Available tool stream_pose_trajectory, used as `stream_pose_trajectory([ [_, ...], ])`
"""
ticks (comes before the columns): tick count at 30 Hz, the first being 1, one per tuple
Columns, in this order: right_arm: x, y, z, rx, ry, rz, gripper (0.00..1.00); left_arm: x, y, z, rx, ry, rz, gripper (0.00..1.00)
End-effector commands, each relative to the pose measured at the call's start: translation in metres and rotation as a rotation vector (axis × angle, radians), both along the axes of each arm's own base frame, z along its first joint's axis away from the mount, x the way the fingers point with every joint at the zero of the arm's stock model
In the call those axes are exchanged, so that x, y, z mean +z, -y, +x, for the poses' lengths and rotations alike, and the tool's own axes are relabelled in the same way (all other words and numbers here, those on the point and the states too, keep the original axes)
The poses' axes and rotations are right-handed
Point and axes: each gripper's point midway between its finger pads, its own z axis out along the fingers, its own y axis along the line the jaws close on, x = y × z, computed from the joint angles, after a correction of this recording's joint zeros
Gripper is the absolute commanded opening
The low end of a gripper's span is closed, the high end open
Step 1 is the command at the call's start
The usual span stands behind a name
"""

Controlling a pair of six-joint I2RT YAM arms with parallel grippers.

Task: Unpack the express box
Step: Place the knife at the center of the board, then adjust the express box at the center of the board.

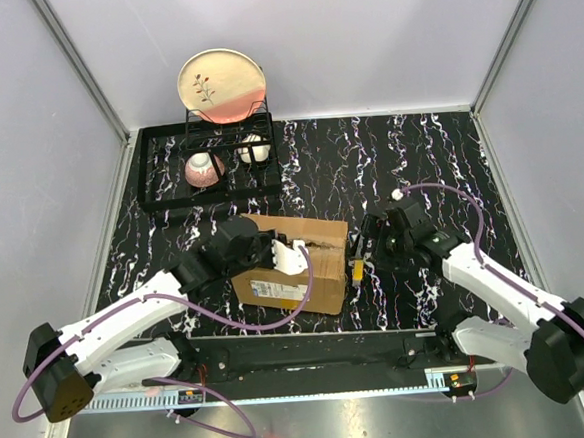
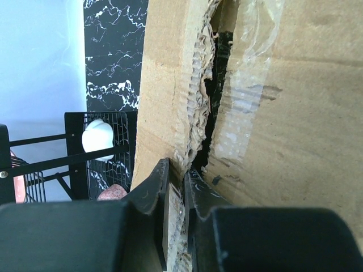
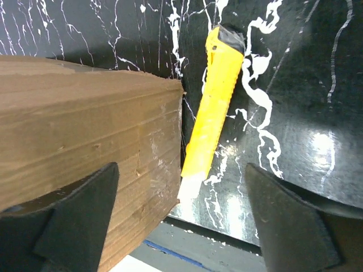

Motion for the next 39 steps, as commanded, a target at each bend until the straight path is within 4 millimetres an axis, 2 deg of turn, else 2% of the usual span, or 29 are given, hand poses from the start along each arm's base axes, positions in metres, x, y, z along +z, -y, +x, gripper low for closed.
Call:
stream_pose_trajectory([
  [1,0.042,0.014,0.011,-0.052,0.114,-0.033,1.0,-0.04,-0.021,-0.016,0.029,-0.095,0.117,0.08],
  [6,0.092,0.009,0.011,-0.069,0.234,0.079,1.0,-0.038,-0.026,-0.011,0.065,-0.059,0.114,0.07],
  [10,0.11,-0.012,0.009,-0.032,0.253,0.207,1.0,-0.033,-0.027,-0.005,0.102,-0.032,0.089,0.05],
  [14,0.104,-0.03,0.002,0.009,0.254,0.225,1.0,-0.026,-0.028,0.003,0.153,-0.003,0.056,0.03],
  [18,0.108,-0.054,-0.008,0.053,0.264,0.28,1.0,-0.024,-0.031,0.007,0.199,0.006,0.041,0.02],
  [24,0.1,-0.072,-0.014,0.07,0.248,0.309,1.0,-0.025,-0.034,0.013,0.261,0.016,0.021,0.01],
  [25,0.092,-0.074,-0.012,0.067,0.231,0.294,1.0,-0.024,-0.032,0.013,0.267,0.013,0.014,0.01],
  [27,0.089,-0.082,-0.008,0.075,0.235,0.295,1.0,-0.023,-0.031,0.013,0.275,0.014,0.01,0.01],
  [31,0.061,-0.1,-0.008,0.123,0.197,0.207,1.0,-0.023,-0.023,0.011,0.257,0.022,0.021,0.01],
  [33,0.05,-0.102,-0.008,0.125,0.188,0.177,1.0,-0.02,-0.019,0.012,0.252,0.028,0.022,0.01],
  [34,0.039,-0.101,-0.012,0.128,0.168,0.162,0.92,-0.018,-0.018,0.012,0.247,0.032,0.021,0.01],
  [38,0.032,-0.1,-0.014,0.121,0.179,0.176,0.72,-0.017,-0.014,0.012,0.238,0.037,0.026,0.05],
  [39,0.034,-0.098,-0.014,0.118,0.185,0.181,0.71,-0.018,-0.014,0.012,0.234,0.039,0.035,0.05],
])
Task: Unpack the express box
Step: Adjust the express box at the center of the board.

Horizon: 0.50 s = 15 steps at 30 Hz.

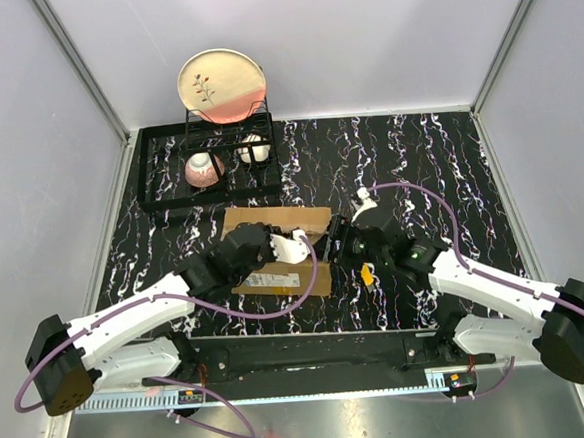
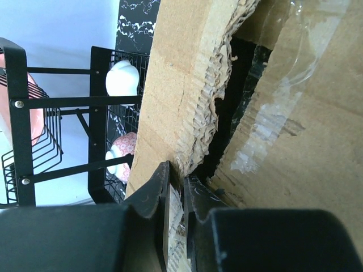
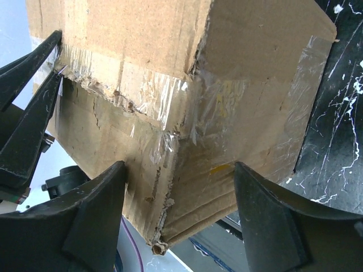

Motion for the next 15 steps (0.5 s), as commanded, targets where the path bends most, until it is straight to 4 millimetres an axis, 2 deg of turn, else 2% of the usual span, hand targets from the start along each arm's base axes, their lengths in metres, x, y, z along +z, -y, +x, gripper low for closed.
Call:
stream_pose_trajectory([
  [1,-0.033,0.01,-0.008,-0.007,-0.008,-0.08,0.7,-0.015,0.015,-0.013,-0.053,-0.074,-0.004,0.05],
  [6,-0.051,0.021,-0.018,-0.009,-0.039,-0.106,0.69,-0.002,0.014,-0.003,-0.04,-0.008,0.017,0.05],
  [9,-0.061,0.028,-0.024,-0.006,-0.052,-0.119,0.68,0.015,0.015,0.008,-0.022,0.026,0.007,0.05],
  [10,-0.068,0.031,-0.028,-0.004,-0.066,-0.132,0.68,0.028,0.014,0.015,-0.006,0.046,-0.011,0.05],
  [12,-0.075,0.035,-0.031,-0.005,-0.079,-0.147,0.68,0.037,0.011,0.023,0.009,0.06,-0.003,0.05],
  [13,-0.078,0.036,-0.033,-0.003,-0.083,-0.15,0.68,0.049,0.012,0.027,0.015,0.075,-0.019,0.05],
  [15,-0.084,0.039,-0.037,-0.003,-0.094,-0.16,0.67,0.053,0.009,0.029,0.017,0.064,-0.002,0.09],
])
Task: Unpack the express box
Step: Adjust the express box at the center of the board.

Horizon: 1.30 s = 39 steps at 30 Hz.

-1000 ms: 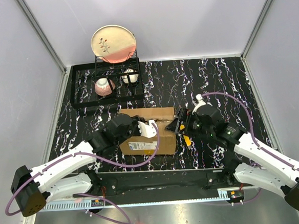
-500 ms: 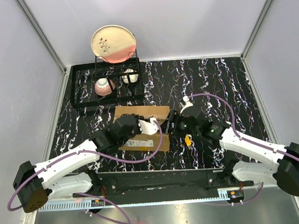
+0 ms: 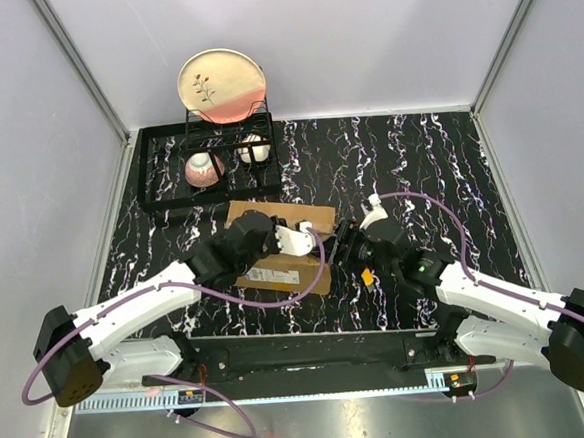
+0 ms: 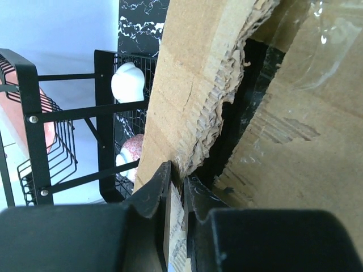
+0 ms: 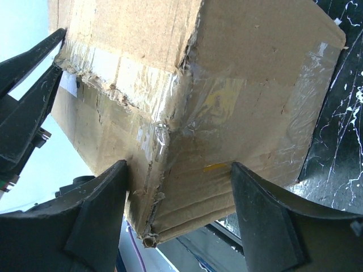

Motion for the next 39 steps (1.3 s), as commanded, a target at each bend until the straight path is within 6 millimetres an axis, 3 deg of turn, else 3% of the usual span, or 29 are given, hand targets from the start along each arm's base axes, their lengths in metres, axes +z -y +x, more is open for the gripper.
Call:
stream_pose_trajectory([
  [1,-0.081,0.034,-0.037,0.054,-0.155,-0.246,0.67,0.046,0.008,0.017,0.008,0.055,-0.071,0.1],
  [8,-0.092,0.041,-0.045,0.062,-0.178,-0.283,0.65,0.059,0.002,0.01,0.006,-0.023,-0.073,0.04],
  [10,-0.095,0.043,-0.048,0.063,-0.189,-0.285,0.65,0.063,-0.004,0.015,0.036,-0.031,-0.063,0.0],
  [15,-0.099,0.043,-0.052,0.072,-0.2,-0.29,0.65,0.069,-0.015,0.027,0.093,-0.052,-0.064,0.0],
  [19,-0.096,0.043,-0.052,0.068,-0.197,-0.285,0.67,0.057,-0.014,0.018,0.064,-0.097,-0.056,0.0],
  [22,-0.085,0.04,-0.047,0.068,-0.172,-0.284,0.72,0.034,-0.009,-0.003,0.034,-0.183,-0.028,0.04],
  [24,-0.07,0.039,-0.038,0.057,-0.132,-0.292,0.8,0.021,-0.002,-0.025,-0.008,-0.25,-0.003,0.14],
  [26,-0.047,0.033,-0.03,0.057,-0.088,-0.279,0.85,0.015,0.003,-0.042,-0.03,-0.308,0.006,0.38],
  [27,-0.043,0.039,-0.029,0.055,-0.074,-0.315,0.88,0.022,0.007,-0.045,-0.033,-0.32,-0.019,0.85],
  [28,-0.035,0.039,-0.026,0.057,-0.054,-0.319,0.93,0.025,0.008,-0.046,-0.026,-0.33,-0.032,0.98],
  [29,-0.012,0.037,-0.021,0.048,-0.013,-0.297,0.95,0.028,0.008,-0.048,-0.014,-0.341,-0.05,0.99],
  [31,-0.002,0.045,-0.02,0.041,0.009,-0.329,0.99,0.044,0.01,-0.046,-0.01,-0.323,-0.084,0.99],
  [32,0.014,0.044,-0.018,0.038,0.038,-0.311,1.0,0.048,0.009,-0.047,-0.005,-0.324,-0.094,0.99],
  [35,0.03,0.058,-0.021,0.009,0.05,-0.329,1.0,0.064,0.008,-0.05,-0.003,-0.328,-0.124,0.99],
  [39,0.034,0.091,-0.023,-0.067,0.032,-0.405,1.0,0.088,0.006,-0.056,-0.008,-0.365,-0.183,0.99],
])
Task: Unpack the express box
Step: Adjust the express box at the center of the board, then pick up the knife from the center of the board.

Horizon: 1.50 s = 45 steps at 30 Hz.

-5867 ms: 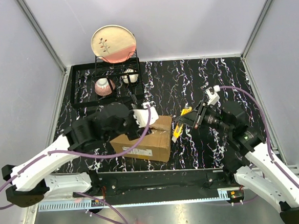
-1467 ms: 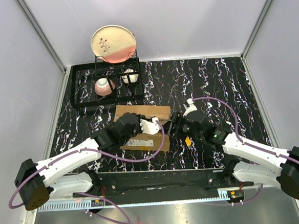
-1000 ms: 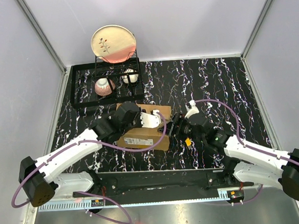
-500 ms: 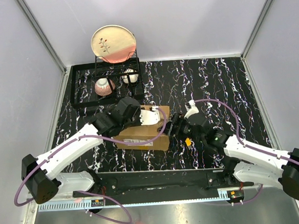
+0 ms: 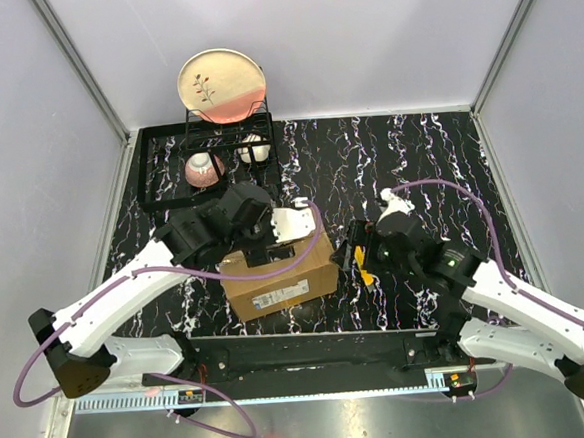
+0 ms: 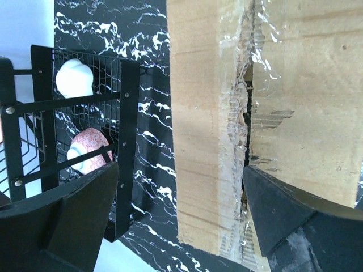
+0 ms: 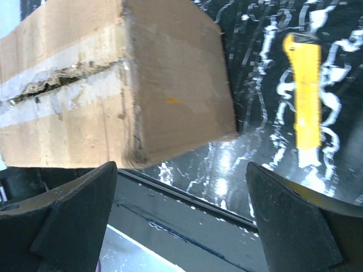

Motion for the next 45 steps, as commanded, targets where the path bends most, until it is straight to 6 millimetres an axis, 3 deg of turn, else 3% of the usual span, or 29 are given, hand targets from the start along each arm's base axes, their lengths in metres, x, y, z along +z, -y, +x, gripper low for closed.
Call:
stream_pose_trajectory([
  [1,0.008,0.047,-0.003,-0.095,0.007,-0.146,1.0,0.041,-0.003,-0.01,0.02,-0.036,-0.128,0.99],
  [5,-0.022,0.063,-0.006,-0.13,-0.064,-0.276,0.91,0.073,-0.016,-0.002,0.049,-0.013,-0.218,0.99],
  [10,-0.081,0.057,0.002,-0.095,-0.182,-0.457,0.83,0.094,-0.026,-0.004,0.072,0.0,-0.273,0.99],
  [13,-0.094,0.048,0.021,-0.104,-0.155,-0.499,0.82,0.103,-0.032,-0.008,0.074,0.016,-0.287,0.99],
  [22,-0.113,0.047,0.067,-0.127,-0.088,-0.64,0.73,0.132,-0.049,-0.021,0.081,0.091,-0.345,0.99],
  [26,-0.125,0.045,0.083,-0.121,-0.1,-0.639,0.59,0.139,-0.059,-0.025,0.107,0.118,-0.358,0.99],
  [29,-0.134,0.05,0.092,-0.135,-0.113,-0.627,0.54,0.145,-0.065,-0.027,0.131,0.133,-0.377,0.99],
  [39,-0.177,0.049,0.086,-0.117,-0.2,-0.603,0.38,0.162,-0.065,-0.041,0.137,0.107,-0.474,0.99],
  [42,-0.175,0.045,0.084,-0.11,-0.193,-0.572,0.29,0.168,-0.057,-0.049,0.099,0.076,-0.515,0.99],
  [43,-0.172,0.044,0.084,-0.107,-0.185,-0.562,0.21,0.169,-0.056,-0.051,0.089,0.074,-0.522,0.99],
  [45,-0.156,0.044,0.084,-0.109,-0.147,-0.529,0.15,0.175,-0.053,-0.053,0.061,0.077,-0.534,0.99],
])
